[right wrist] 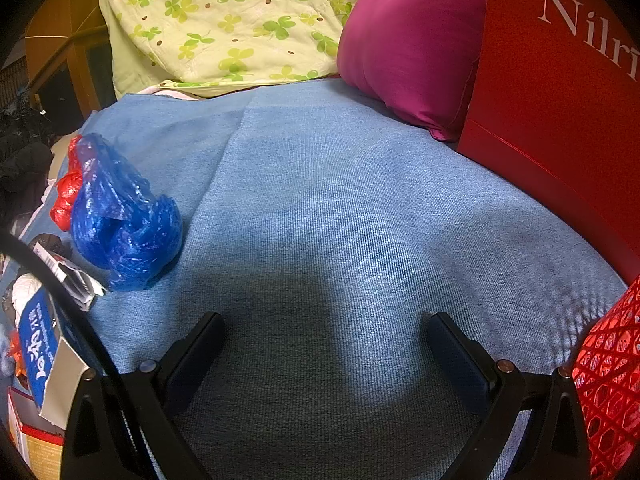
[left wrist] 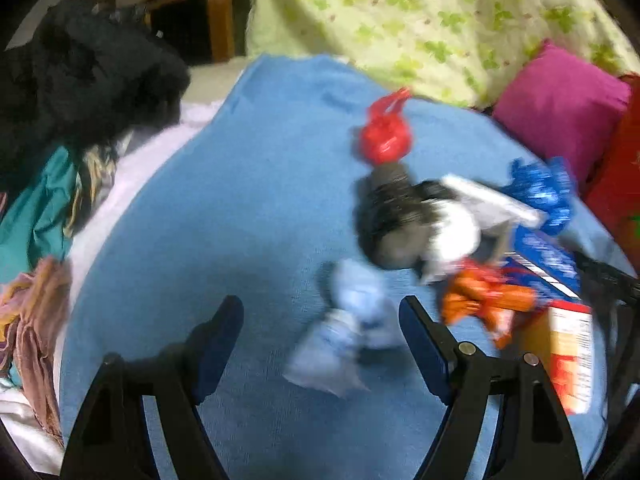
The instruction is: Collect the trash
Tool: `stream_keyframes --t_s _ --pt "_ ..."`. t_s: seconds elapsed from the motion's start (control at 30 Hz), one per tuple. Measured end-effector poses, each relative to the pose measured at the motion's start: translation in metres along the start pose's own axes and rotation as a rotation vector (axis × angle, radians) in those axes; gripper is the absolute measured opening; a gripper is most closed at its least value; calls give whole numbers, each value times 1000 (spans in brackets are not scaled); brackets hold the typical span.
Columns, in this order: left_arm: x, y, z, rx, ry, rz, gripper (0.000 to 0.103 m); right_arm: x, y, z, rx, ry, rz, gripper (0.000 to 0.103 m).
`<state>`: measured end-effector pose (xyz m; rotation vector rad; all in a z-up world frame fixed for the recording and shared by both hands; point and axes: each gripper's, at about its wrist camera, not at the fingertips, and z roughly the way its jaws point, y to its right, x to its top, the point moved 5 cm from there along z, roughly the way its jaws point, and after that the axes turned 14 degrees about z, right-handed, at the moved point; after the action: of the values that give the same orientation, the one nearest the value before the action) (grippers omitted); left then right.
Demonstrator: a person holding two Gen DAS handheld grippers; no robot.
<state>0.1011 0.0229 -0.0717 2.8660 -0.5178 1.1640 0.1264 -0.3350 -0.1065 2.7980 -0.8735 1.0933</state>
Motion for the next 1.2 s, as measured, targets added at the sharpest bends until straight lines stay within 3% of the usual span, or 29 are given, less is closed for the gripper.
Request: stream_keyframes --t_s 0.1,0.23,0.47,0.53,0.57,0.7,0.87,0.97,1.03,1.2 --pt "1 29 -31 -115 44 3 81 1 0 1 0 2 3 103" --pt "-2 91 -36 -256 -23 64 83 1 0 1 -14 -3 18 103" --pt "4 136 -11 -223 -136 108 82 2 -1 -1 -7 -71 -22 103" --pt "1 141 -3 -245 -166 101 53 2 -4 -3 -14 -94 -18 103" --pt "1 144 2 -246 -180 110 49 2 -7 -4 -1 -108 -18 103" --pt "3 149 -5 -193 -168 138 48 5 -25 -19 66 -88 -71 103" --pt "38 150 -72 -141 -16 173 48 7 -37 -38 106 -66 -114 103" --pt "76 164 -133 -185 119 196 48 8 -40 -45 126 -75 -108 103" --pt "106 194 -172 -234 208 247 48 9 -42 -48 138 -83 -104 103" --pt "144 295 -219 -353 313 418 49 5 -48 -49 142 -83 -120 103"
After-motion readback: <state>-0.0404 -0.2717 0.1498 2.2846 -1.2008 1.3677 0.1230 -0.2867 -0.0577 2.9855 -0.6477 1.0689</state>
